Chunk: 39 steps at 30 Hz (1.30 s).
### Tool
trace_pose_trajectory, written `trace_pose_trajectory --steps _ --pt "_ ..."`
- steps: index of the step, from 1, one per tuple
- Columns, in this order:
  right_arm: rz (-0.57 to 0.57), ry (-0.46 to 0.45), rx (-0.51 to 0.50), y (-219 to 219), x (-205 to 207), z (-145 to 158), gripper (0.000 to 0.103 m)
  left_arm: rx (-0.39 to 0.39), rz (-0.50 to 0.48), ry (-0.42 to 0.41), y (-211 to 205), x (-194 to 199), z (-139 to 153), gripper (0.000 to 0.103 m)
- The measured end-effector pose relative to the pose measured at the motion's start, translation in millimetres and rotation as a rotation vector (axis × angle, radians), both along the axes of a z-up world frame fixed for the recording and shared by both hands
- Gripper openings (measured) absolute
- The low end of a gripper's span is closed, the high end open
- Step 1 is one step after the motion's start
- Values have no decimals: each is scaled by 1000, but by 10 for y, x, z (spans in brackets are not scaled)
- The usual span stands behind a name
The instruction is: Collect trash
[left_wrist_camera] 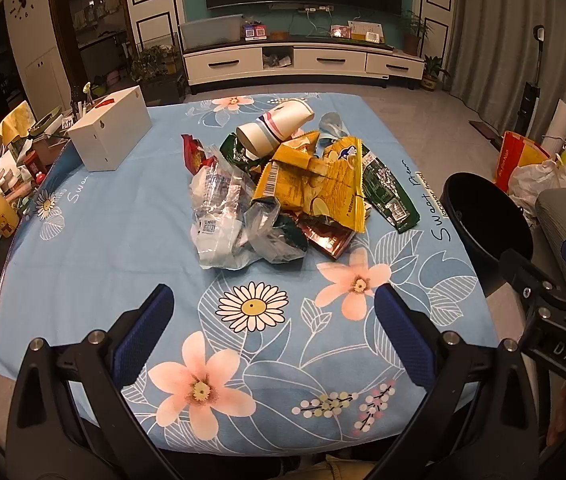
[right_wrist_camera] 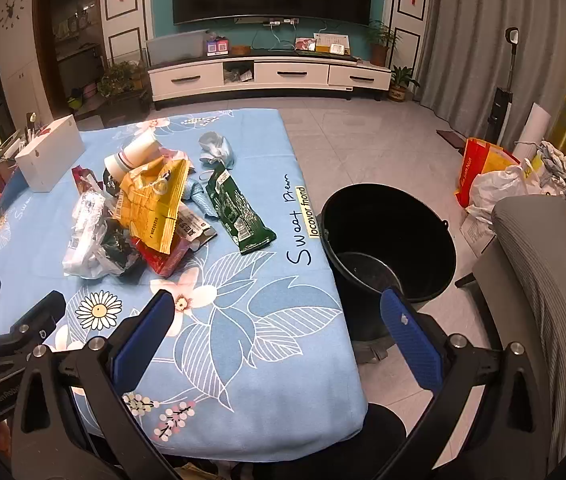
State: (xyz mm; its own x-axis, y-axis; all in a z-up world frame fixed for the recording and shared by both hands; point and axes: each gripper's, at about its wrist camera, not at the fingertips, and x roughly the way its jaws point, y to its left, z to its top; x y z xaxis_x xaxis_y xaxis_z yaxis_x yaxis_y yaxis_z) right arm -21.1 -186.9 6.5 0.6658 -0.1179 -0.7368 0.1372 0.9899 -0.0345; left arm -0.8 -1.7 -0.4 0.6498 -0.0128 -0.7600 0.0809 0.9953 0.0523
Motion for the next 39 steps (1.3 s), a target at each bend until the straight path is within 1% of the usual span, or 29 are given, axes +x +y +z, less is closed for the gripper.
trace_pose_trajectory --steps 39 --pt "0 5 3 -7 -20 -38 101 -4 -7 5 -49 -1 -54 100"
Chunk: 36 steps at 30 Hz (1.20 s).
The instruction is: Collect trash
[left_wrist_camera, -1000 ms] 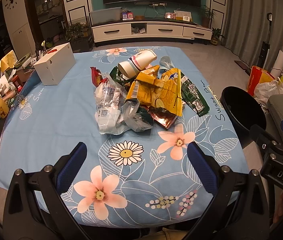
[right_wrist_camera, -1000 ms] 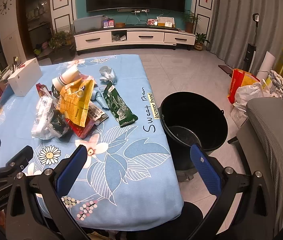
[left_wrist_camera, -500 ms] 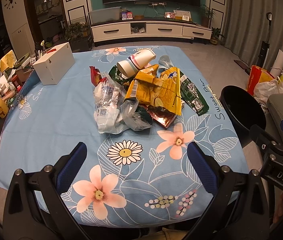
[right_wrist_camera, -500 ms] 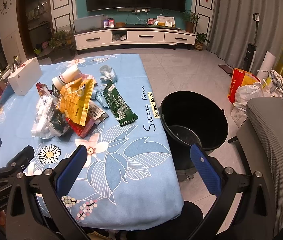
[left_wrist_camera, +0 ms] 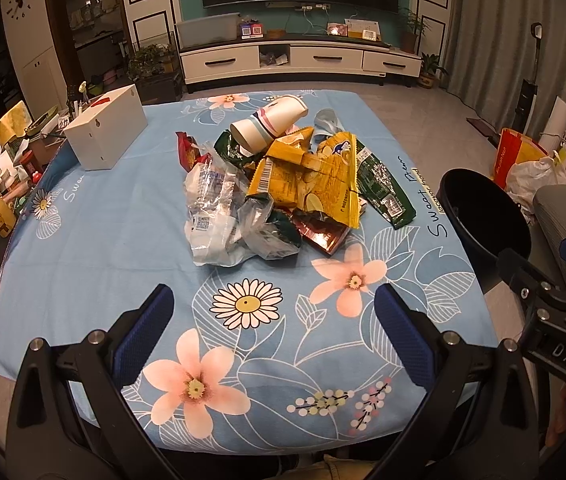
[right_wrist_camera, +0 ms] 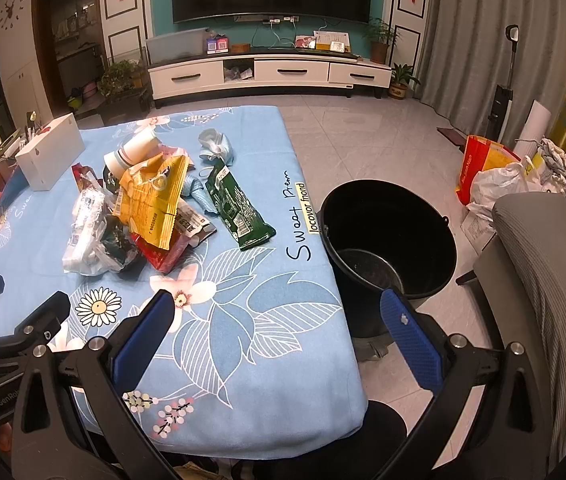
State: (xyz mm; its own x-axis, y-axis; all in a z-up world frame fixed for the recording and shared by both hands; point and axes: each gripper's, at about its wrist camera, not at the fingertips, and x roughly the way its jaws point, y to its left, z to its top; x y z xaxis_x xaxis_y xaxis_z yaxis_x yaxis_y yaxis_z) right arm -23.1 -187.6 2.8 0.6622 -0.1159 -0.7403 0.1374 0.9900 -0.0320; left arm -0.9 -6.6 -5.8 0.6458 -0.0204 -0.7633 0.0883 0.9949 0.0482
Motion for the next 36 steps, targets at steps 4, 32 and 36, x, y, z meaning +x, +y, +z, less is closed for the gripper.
trace_pose_trajectory --steps 4,32,36 --pt "-1 0 1 1 -4 -4 101 1 -1 0 -8 -2 -5 100" --pt "101 39 126 -86 241 -292 101 -110 -58 34 120 182 -178 100" --pt "163 36 212 -155 382 -431 101 -229 -71 24 383 210 -321 100"
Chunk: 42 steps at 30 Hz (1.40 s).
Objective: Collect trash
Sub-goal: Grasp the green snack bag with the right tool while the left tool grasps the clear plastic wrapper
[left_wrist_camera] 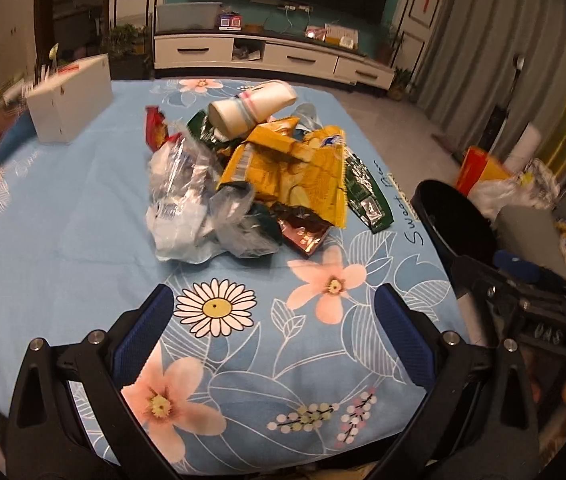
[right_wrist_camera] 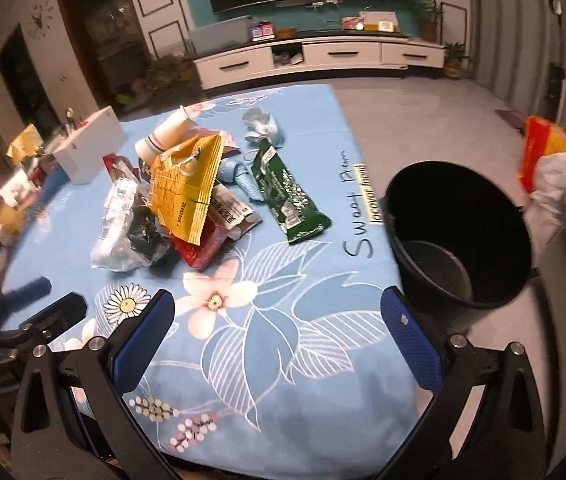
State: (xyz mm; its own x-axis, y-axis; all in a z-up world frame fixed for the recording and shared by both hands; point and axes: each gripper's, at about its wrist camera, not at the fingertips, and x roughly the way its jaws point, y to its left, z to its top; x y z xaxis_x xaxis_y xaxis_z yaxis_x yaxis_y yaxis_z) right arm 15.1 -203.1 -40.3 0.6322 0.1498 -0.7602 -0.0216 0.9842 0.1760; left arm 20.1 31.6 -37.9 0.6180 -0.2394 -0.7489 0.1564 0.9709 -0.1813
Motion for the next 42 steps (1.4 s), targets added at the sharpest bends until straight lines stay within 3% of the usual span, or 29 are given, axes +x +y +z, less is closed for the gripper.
trace_pose_trajectory --steps 5,9,15,18,20,23,24,30,32,37,42 --pt "32 32 84 -91 315 -213 101 -24 62 9 296 73 -209 100" --pt "31 24 74 -127 600 -295 101 -66 110 39 428 235 -317 100" --pt "34 25 59 -175 1032 -411 88 -60 94 -9 235 462 -263 99" --pt "63 27 41 -148 1231 -495 77 -36 60 -51 79 555 -226 90" --pt "81 62 43 -136 1393 -617 71 -8 47 -67 3 631 -265 78" --pt "105 101 67 -108 1529 -764 61 -31 44 -33 -5 757 -389 67" --pt "111 111 63 -92 1554 -810 54 -46 39 -18 -4 801 -446 66" --pt "110 86 46 -83 1494 -834 21 -70 47 -12 50 896 -555 44" --pt "103 72 62 -135 1421 -788 20 -67 51 -18 73 871 -548 37" --pt "89 0 63 -203 1179 -524 18 -99 52 -40 102 685 -430 35" --pt "19 -74 66 -364 857 -230 18 -86 69 -154 122 344 -163 35"
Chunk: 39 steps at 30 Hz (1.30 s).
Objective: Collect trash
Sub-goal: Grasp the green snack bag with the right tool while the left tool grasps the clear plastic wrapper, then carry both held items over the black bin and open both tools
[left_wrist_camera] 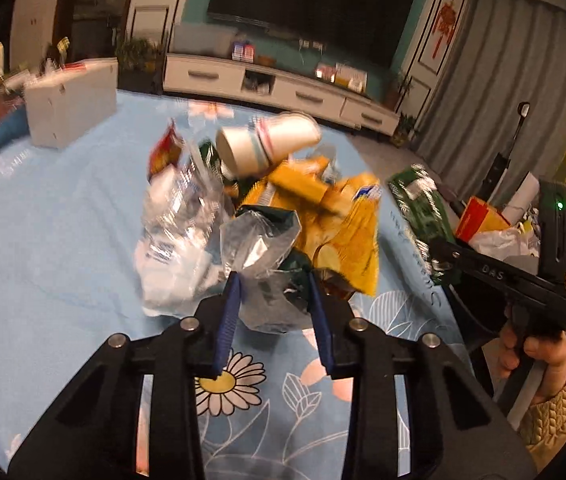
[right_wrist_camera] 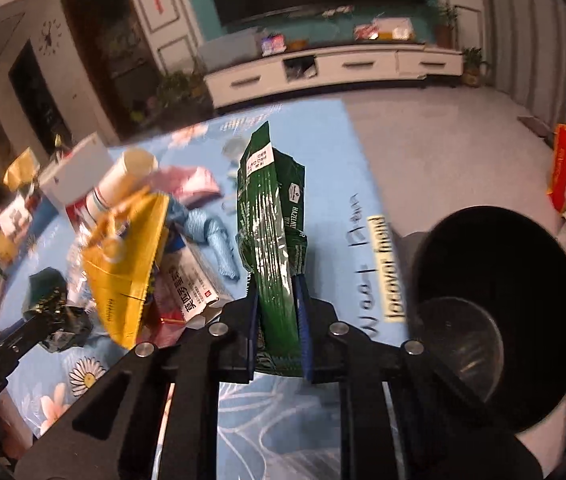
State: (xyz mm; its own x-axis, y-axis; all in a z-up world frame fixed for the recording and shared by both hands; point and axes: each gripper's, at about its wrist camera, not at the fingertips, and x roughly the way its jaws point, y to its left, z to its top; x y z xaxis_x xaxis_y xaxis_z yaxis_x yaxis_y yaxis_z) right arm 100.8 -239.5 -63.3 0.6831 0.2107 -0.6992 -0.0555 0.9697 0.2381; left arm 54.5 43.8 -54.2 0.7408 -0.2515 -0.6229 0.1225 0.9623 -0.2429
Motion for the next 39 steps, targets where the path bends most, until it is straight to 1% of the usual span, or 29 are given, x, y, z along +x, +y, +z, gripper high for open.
trace_pose_trajectory --steps 4,8,12,17,23,29,32,39 --pt "-32 -38 19 -114 -297 238 18 14 14 -102 40 -272 227 35" --pt "-44 -71 -8 -144 -524 443 18 -4 7 -166 97 -444 435 35" --pt "-59 -87 -33 -150 -637 550 18 -18 -12 -207 65 -562 598 35" --pt "-88 -101 -41 -242 -738 637 18 -23 -68 -251 -139 -654 777 35" --pt "-141 -100 -29 -475 -845 637 18 -4 -174 -289 -568 -662 892 35" --pt "-197 -88 -19 -706 -919 578 18 18 -265 -276 -1005 -552 853 35" --pt "-234 -71 -5 -841 -927 506 18 38 -321 -253 -1288 -482 769 35" --pt "-301 -17 22 -1125 -877 295 18 58 -393 -186 -1724 -239 543 35"
